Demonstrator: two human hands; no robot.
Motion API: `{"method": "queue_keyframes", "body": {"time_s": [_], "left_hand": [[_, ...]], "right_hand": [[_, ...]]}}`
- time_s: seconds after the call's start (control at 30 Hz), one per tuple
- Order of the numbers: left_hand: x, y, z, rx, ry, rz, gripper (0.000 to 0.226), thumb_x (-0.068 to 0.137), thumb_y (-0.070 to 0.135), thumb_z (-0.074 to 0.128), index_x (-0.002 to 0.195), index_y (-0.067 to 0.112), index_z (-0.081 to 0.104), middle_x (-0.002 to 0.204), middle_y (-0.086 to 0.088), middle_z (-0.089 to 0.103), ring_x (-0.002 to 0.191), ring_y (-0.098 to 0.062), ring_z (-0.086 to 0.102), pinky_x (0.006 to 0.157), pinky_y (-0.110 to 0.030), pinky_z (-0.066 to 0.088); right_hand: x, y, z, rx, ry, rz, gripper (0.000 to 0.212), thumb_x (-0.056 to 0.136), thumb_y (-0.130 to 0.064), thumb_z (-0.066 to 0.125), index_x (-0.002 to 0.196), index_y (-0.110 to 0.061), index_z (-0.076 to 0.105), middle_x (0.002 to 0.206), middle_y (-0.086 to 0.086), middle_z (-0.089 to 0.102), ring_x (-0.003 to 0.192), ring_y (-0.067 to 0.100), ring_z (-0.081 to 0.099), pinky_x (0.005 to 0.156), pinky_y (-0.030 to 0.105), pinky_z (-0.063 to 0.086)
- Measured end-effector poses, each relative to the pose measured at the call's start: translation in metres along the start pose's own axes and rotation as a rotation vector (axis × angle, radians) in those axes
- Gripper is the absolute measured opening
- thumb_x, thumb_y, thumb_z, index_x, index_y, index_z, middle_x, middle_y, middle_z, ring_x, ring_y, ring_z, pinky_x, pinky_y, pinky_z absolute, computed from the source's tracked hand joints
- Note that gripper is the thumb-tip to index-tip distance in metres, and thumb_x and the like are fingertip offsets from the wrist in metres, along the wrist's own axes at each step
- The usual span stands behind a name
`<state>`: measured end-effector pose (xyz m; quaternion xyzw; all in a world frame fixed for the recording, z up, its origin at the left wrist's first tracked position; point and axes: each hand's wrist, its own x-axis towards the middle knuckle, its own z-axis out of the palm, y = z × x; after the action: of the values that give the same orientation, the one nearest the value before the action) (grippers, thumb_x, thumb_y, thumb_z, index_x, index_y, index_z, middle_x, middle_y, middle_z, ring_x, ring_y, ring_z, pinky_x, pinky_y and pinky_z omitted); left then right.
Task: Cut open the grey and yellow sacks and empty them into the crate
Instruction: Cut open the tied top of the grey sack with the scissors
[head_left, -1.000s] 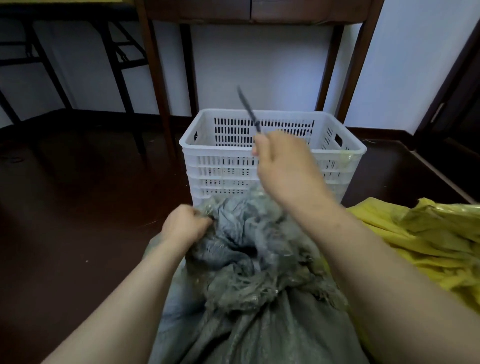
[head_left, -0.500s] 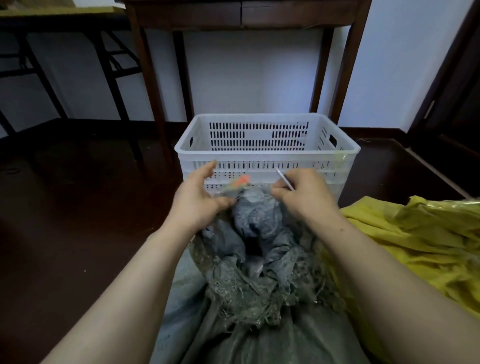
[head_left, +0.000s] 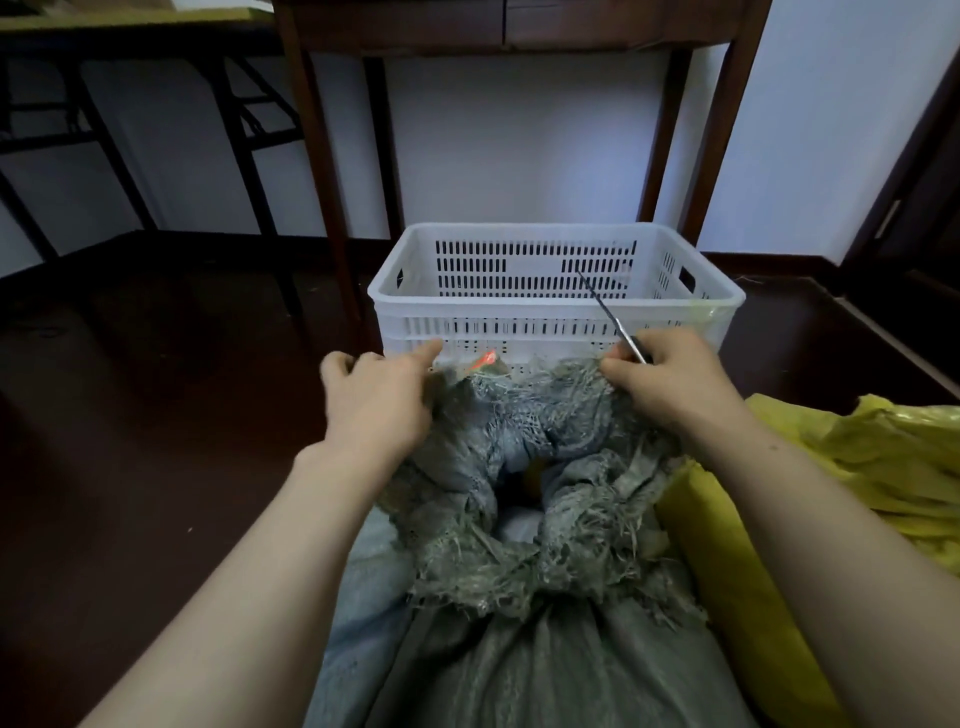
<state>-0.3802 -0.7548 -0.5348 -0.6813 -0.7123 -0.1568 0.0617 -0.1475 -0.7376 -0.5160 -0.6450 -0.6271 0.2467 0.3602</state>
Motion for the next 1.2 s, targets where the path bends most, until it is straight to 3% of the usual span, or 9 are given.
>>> {"method": "queue_keyframes", "body": {"time_s": [0.13, 0.23, 0.33, 0.43, 0.57, 0.7, 0.87, 1.03, 1.2], "left_hand": [[0.0, 0.024, 0.01, -0.109, -0.182, -0.045, 0.107, 0.075, 0.055, 0.064, 0.151, 0.018, -0.002, 0.149, -0.011, 0.032, 0.14, -0.025, 0.024, 0.115, -0.045, 0.004], [-0.007, 0.031, 0.015, 0.0, -0.097, -0.031, 0.096, 0.073, 0.066, 0.063, 0.147, 0.018, 0.027, 0.155, -0.004, 0.026, 0.144, -0.02, 0.018, 0.116, -0.044, 0.004], [-0.007, 0.033, 0.01, -0.028, 0.054, -0.008, 0.037, 0.082, 0.029, 0.065, 0.118, 0.018, 0.064, 0.149, -0.004, 0.038, 0.138, -0.024, 0.03, 0.11, -0.042, 0.027], [-0.006, 0.031, 0.004, -0.345, -0.046, -0.065, 0.051, 0.081, 0.007, 0.055, 0.126, 0.031, 0.059, 0.133, -0.005, 0.057, 0.109, -0.033, 0.058, 0.081, -0.041, 0.05], [-0.004, 0.025, 0.002, -0.779, -0.228, -0.13, 0.034, 0.084, 0.011, 0.06, 0.115, 0.025, 0.066, 0.077, 0.007, 0.067, 0.054, -0.005, 0.06, 0.056, -0.021, 0.049], [0.001, 0.024, 0.006, -0.893, -0.307, -0.158, 0.014, 0.072, 0.015, 0.077, 0.075, 0.025, 0.068, 0.058, 0.014, 0.063, 0.05, -0.002, 0.05, 0.053, -0.015, 0.041], [0.004, 0.022, 0.012, -0.854, -0.18, -0.241, 0.019, 0.068, 0.02, 0.081, 0.063, 0.024, 0.063, 0.059, 0.004, 0.057, 0.054, -0.014, 0.048, 0.055, -0.026, 0.038], [0.004, 0.015, 0.009, -0.967, -0.139, -0.372, 0.025, 0.063, 0.007, 0.077, 0.088, 0.008, 0.071, 0.092, -0.02, 0.07, 0.076, -0.027, 0.063, 0.075, -0.05, 0.054], [0.005, 0.007, 0.012, -1.068, -0.125, -0.47, 0.06, 0.059, 0.007, 0.083, 0.116, 0.001, 0.063, 0.111, -0.021, 0.065, 0.095, -0.036, 0.065, 0.087, -0.05, 0.054]], "right_hand": [[-0.001, -0.011, 0.0, 0.096, -0.019, -0.006, 0.011, 0.084, -0.014, 0.058, 0.074, -0.011, 0.061, 0.064, 0.006, 0.047, 0.059, 0.02, 0.042, 0.06, 0.034, 0.035], [-0.002, -0.016, 0.0, 0.12, -0.034, -0.023, 0.008, 0.08, -0.014, 0.058, 0.075, -0.011, 0.063, 0.064, 0.009, 0.044, 0.059, 0.02, 0.039, 0.059, 0.036, 0.031], [0.0, -0.015, -0.006, 0.106, -0.042, 0.008, 0.007, 0.078, -0.013, 0.061, 0.073, -0.009, 0.063, 0.063, 0.01, 0.045, 0.058, 0.021, 0.04, 0.058, 0.038, 0.032], [0.003, -0.007, -0.012, -0.091, 0.0, 0.041, 0.016, 0.083, -0.017, 0.061, 0.072, -0.007, 0.063, 0.069, 0.013, 0.06, 0.065, 0.028, 0.056, 0.063, 0.04, 0.049], [-0.001, -0.001, -0.011, -0.349, -0.07, 0.096, 0.011, 0.085, -0.021, 0.064, 0.079, -0.012, 0.068, 0.079, 0.01, 0.065, 0.076, 0.028, 0.062, 0.069, 0.039, 0.053], [-0.004, -0.014, -0.011, -0.361, -0.108, 0.091, 0.016, 0.085, -0.024, 0.063, 0.082, -0.009, 0.068, 0.081, 0.012, 0.066, 0.077, 0.028, 0.062, 0.07, 0.039, 0.053], [-0.018, -0.049, -0.015, -0.379, -0.096, -0.112, 0.035, 0.096, -0.041, 0.045, 0.072, -0.017, 0.053, 0.063, 0.003, 0.055, 0.057, 0.02, 0.054, 0.05, 0.028, 0.038], [-0.035, -0.062, -0.014, -0.031, -0.489, 0.059, 0.036, 0.101, -0.038, 0.036, 0.095, -0.009, 0.057, 0.046, -0.001, 0.052, 0.028, 0.009, 0.04, 0.033, 0.014, 0.03], [-0.043, -0.058, -0.006, 0.048, -0.757, 0.203, 0.026, 0.103, -0.021, 0.033, 0.105, -0.006, 0.053, 0.043, 0.001, 0.045, 0.027, 0.01, 0.038, 0.03, 0.013, 0.028]]}}
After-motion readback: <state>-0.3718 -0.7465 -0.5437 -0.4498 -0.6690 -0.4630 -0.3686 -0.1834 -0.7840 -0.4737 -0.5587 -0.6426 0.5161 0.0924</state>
